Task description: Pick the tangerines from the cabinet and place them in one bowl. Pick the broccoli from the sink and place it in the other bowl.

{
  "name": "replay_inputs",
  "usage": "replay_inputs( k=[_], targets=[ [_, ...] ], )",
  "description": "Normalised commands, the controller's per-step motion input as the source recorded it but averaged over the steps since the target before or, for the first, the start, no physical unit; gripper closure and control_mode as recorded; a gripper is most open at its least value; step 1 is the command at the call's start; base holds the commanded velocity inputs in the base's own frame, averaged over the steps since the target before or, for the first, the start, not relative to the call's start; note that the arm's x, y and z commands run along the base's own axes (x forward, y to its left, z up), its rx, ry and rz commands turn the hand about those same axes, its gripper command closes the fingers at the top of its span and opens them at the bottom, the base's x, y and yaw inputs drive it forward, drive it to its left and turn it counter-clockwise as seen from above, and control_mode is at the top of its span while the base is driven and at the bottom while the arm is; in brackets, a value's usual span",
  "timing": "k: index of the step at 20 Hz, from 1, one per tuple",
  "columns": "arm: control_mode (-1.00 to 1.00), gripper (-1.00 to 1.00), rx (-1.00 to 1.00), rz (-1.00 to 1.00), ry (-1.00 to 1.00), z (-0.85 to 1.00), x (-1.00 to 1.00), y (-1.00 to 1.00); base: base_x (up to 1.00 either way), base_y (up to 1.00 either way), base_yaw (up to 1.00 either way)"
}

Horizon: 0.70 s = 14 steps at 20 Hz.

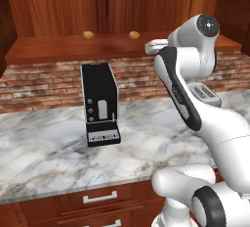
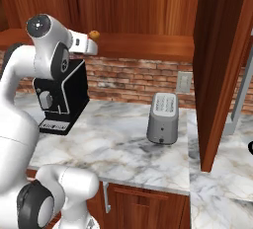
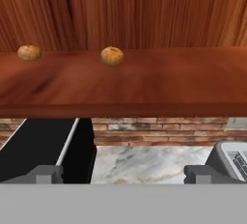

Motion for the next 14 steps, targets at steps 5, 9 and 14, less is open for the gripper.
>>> replay_inputs(
  k=[5, 9, 14],
  targets=[
    [-1.0, -1.0, 0.0, 0.1, 0.0, 0.09, 0.34, 0.0, 0.0, 0.0, 0.0],
    [-1.0, -1.0, -0.07, 0.04, 0.12, 0.08, 0.32, 0.02, 0.0, 0.0, 0.0],
    [-1.0, -1.0, -0.09, -0.03, 0.06, 0.01, 0.42, 0.15, 0.0, 0.0, 0.0]
  ],
)
